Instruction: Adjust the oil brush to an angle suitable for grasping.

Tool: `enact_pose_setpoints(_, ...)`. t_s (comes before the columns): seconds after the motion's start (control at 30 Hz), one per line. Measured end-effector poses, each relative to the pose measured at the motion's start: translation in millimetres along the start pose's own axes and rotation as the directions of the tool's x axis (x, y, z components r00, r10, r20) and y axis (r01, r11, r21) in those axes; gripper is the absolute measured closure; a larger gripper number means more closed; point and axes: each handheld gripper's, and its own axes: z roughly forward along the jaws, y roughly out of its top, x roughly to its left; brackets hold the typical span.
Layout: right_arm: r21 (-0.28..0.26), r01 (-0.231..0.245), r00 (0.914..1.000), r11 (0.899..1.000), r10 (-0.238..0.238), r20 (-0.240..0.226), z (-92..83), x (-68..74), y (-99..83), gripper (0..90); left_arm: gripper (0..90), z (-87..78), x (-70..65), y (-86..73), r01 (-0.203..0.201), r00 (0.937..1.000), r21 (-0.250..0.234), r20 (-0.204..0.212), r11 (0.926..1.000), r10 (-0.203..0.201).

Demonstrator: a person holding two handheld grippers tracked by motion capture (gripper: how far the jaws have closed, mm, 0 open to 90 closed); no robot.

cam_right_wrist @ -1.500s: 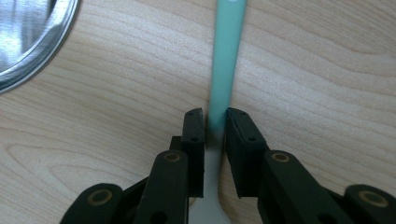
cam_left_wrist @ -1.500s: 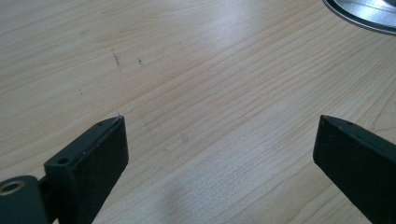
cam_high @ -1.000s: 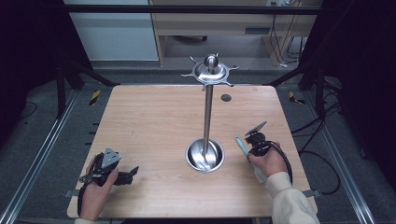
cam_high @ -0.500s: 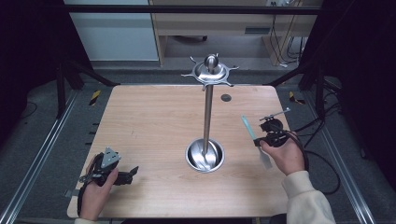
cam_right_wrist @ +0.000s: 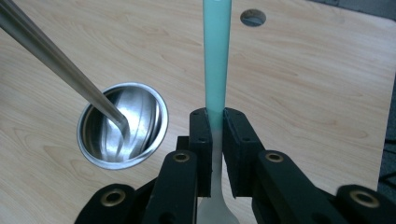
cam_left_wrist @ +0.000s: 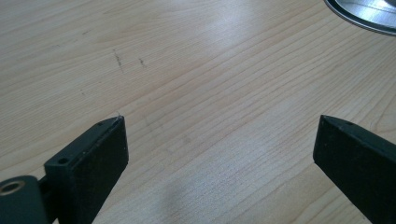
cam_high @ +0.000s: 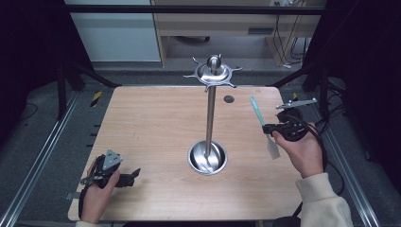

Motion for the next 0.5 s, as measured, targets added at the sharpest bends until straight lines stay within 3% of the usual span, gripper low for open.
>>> enact_pose_setpoints(0.33,-0.13,0.01,0.9995,0.991,-0.014,-0.027,-33.3,4.2,2.1,82.4,2.9,-1.4,0.0,-0.4,0.0,1.0,0.003,-0.003,1.0,0.0)
enact_pose_setpoints(0.5,-0.162,0.018,0.9994,0.987,-0.023,-0.027,-43.1,7.9,1.8,82.4,2.9,-0.1,0.2,-0.4,0.001,1.0,0.003,-0.001,1.0,-0.001)
